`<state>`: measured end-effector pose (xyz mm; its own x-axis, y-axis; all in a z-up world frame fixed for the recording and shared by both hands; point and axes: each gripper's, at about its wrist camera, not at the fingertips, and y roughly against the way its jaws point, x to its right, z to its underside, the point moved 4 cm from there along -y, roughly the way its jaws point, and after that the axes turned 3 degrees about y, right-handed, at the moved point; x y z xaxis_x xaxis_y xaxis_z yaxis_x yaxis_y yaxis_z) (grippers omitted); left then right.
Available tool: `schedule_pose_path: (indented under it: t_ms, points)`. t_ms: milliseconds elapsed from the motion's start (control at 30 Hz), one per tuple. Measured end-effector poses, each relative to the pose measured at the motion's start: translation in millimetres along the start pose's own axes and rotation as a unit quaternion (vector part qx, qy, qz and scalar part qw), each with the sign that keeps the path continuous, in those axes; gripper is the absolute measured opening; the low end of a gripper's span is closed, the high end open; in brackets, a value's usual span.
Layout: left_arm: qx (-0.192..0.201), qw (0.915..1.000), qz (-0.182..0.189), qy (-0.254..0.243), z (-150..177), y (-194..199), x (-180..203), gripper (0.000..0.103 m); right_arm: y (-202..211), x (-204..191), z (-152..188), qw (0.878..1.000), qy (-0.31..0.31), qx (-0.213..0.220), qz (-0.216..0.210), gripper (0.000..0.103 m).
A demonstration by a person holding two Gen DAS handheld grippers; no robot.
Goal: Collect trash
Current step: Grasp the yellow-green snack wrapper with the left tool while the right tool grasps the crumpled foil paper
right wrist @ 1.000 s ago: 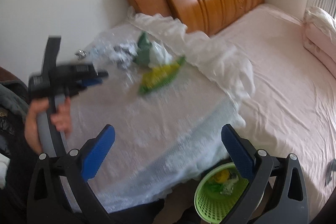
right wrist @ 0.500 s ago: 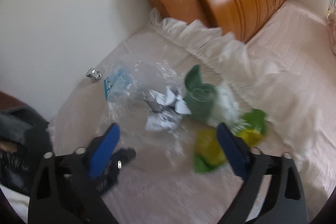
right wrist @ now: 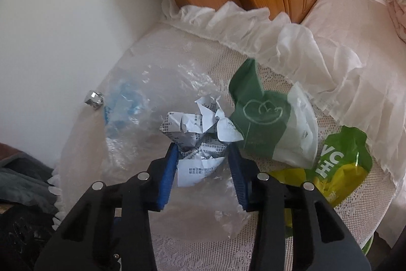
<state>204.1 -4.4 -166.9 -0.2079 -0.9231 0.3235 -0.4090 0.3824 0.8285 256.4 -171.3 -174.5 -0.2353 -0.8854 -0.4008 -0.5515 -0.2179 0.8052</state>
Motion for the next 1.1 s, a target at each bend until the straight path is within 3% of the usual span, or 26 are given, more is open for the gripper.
schedule_pose_path:
  t_ms: [33, 200, 300, 400, 467, 667, 867, 1000, 1100]
  points:
    - [0.004, 1.0, -0.001, -0.005, 1, 4, 0, 0.041, 7, -1, 0, 1.0, 0.0, 0.007, -0.005, 0.04]
    - [0.037, 0.997, -0.024, -0.065, 4, 27, 16, 0.059, 43, 0, 2, 0.998, -0.011, 0.034, -0.047, 0.04]
    - [0.044, 0.9936, -0.018, -0.103, 7, 39, 31, 0.069, 75, 7, 6, 0.996, -0.009, 0.056, -0.068, 0.04]
    - [0.045, 0.9873, 0.002, -0.152, 10, 43, 58, 0.078, 116, 25, 17, 0.996, 0.01, 0.077, -0.052, 0.04]
    - [0.048, 0.9804, 0.016, -0.19, 13, 41, 81, 0.081, 142, 44, 28, 0.996, 0.025, 0.088, -0.016, 0.041]
    - [0.025, 0.9505, 0.051, -0.305, 24, 0, 154, 0.082, 197, 108, 76, 0.994, 0.011, 0.095, 0.057, 0.041]
    - [-0.001, 0.908, 0.027, -0.418, 30, -49, 194, 0.081, 218, 166, 124, 0.993, -0.045, 0.086, 0.07, 0.041]
    - [-0.026, 0.8861, -0.009, -0.463, 32, -75, 195, 0.065, 215, 189, 142, 0.992, -0.078, 0.085, 0.057, 0.041]
    - [-0.04, 0.8766, -0.026, -0.479, 33, -85, 193, 0.057, 214, 202, 151, 0.991, -0.092, 0.086, 0.052, 0.041]
